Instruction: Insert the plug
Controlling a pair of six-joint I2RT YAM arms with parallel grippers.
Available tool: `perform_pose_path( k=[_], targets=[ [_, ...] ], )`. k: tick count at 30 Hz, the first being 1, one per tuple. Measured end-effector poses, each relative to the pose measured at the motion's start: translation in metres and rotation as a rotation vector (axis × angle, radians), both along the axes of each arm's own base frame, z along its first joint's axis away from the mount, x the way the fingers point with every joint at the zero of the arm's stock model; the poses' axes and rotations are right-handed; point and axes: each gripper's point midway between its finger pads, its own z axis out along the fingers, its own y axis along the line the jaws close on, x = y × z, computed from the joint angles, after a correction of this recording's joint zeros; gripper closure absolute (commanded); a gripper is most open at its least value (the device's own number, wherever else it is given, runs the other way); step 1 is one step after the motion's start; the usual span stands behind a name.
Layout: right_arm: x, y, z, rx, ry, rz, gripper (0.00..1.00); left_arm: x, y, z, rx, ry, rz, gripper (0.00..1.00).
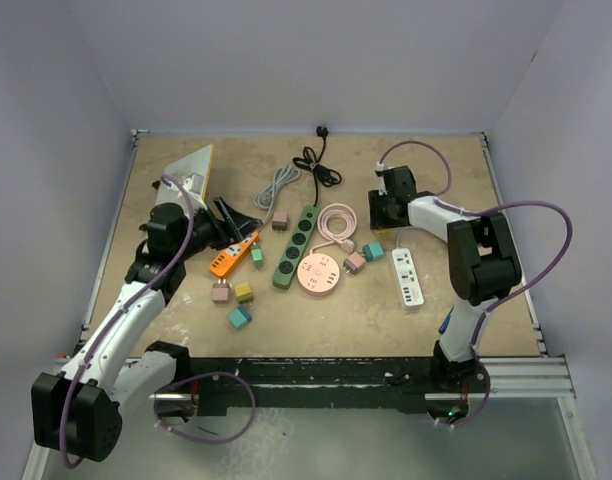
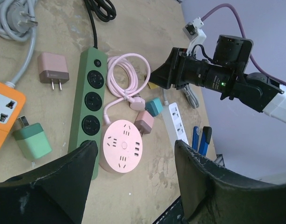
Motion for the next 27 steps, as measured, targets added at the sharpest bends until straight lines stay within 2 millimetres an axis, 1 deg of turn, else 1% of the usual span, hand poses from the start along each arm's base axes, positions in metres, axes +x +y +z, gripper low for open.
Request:
perform_pose_path(
  k=[3,5,7,9,11,13,16,18,20,24,27],
  targets=[
    [0.000,-0.001,0.008,0.003,-0.023,-0.011,0.56,-0.001,-0.008,-0.003,0.007,0.006,-0.012,0.36],
    [-0.004,0.000,0.023,0.026,-0.057,-0.027,0.55,-0.002,-0.014,-0.005,0.008,0.014,-0.020,0.37],
    [-0.007,0.003,0.043,0.071,-0.105,-0.044,0.55,-0.004,-0.020,-0.007,0.007,0.021,-0.027,0.37],
    [-0.011,0.011,0.067,0.154,-0.164,-0.059,0.55,-0.005,-0.027,-0.007,0.005,0.019,-0.033,0.38],
    [-0.018,0.026,0.095,0.291,-0.233,-0.072,0.55,-0.006,-0.034,-0.008,-0.001,0.010,-0.035,0.39],
    [-0.026,0.040,0.115,0.424,-0.274,-0.085,0.54,-0.007,-0.039,-0.008,-0.005,-0.007,-0.034,0.39],
    [-0.046,0.060,0.138,0.643,-0.317,-0.127,0.55,-0.008,-0.047,-0.009,0.000,-0.042,-0.027,0.39],
    [-0.065,0.077,0.148,0.782,-0.312,-0.156,0.54,-0.010,-0.055,-0.007,0.002,-0.076,-0.027,0.39],
    [-0.077,0.093,0.161,0.900,-0.293,-0.183,0.54,-0.013,-0.064,-0.004,0.006,-0.121,-0.030,0.39],
    [-0.085,0.118,0.199,1.104,-0.277,-0.212,0.55,-0.021,-0.083,0.006,-0.002,-0.232,-0.039,0.39],
    [-0.087,0.126,0.214,1.215,-0.240,-0.250,0.56,-0.028,-0.099,0.019,0.006,-0.327,-0.045,0.39]
  ],
)
